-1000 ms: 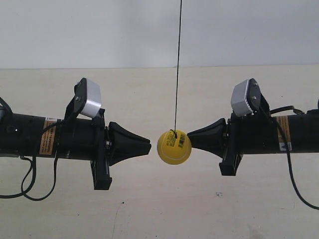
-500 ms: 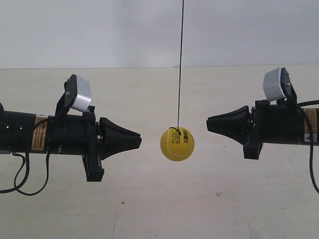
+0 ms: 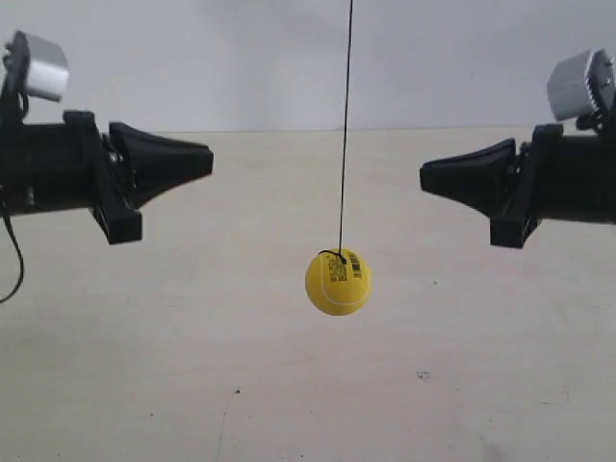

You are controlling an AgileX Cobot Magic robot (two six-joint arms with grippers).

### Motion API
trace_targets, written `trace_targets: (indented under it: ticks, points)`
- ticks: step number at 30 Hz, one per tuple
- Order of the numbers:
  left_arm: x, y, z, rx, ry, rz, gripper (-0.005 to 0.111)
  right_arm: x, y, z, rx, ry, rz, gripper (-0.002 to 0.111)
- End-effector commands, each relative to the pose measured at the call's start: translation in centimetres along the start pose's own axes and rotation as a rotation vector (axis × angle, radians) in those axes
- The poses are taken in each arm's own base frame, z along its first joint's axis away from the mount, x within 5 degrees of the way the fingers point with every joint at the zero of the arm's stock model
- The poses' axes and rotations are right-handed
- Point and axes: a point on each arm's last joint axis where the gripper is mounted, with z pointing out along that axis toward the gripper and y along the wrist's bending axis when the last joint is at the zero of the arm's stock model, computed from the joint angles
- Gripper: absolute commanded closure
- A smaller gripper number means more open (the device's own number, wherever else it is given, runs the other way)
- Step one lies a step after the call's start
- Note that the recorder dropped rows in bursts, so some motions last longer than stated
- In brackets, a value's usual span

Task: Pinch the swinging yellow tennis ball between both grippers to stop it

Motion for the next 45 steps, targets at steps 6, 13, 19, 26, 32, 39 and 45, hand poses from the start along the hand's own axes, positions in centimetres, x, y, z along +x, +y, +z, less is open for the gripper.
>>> trace_targets:
  ticks: [6,13,19,26,32,39,45]
  points:
    - [-8.3,-2.6,-10.0,-0.642,-0.146,0.013,0.102,-10.4,7.1,-9.3,0.497,-0.196,-0.155,0.108]
    - [-9.2,-13.9,-21.5,-0.865,-0.543,0.209,0.102,-9.8,16.5,-15.9,0.702,-0.440,-0.351,0.108]
    - [-6.3,-17.5,-24.8,-0.935,-0.713,0.179,0.102,-5.4,19.6,-17.1,0.730,-0.544,-0.386,0.108]
    - [-3.9,-16.0,-23.2,-0.913,-0.660,0.069,0.102,-3.7,20.7,-17.6,0.729,-0.622,-0.362,0.108]
    - [-3.0,-15.6,-22.6,-0.914,-0.626,0.052,0.102,-3.8,20.8,-17.5,0.682,-0.651,-0.287,0.108]
    - [-3.0,-15.6,-22.6,-0.914,-0.626,0.052,0.102,-3.8,21.0,-17.3,0.640,-0.662,-0.257,0.108]
    - [-3.0,-15.6,-22.6,-0.914,-0.626,0.052,0.102,-3.8,21.1,-17.3,0.638,-0.662,-0.257,0.108]
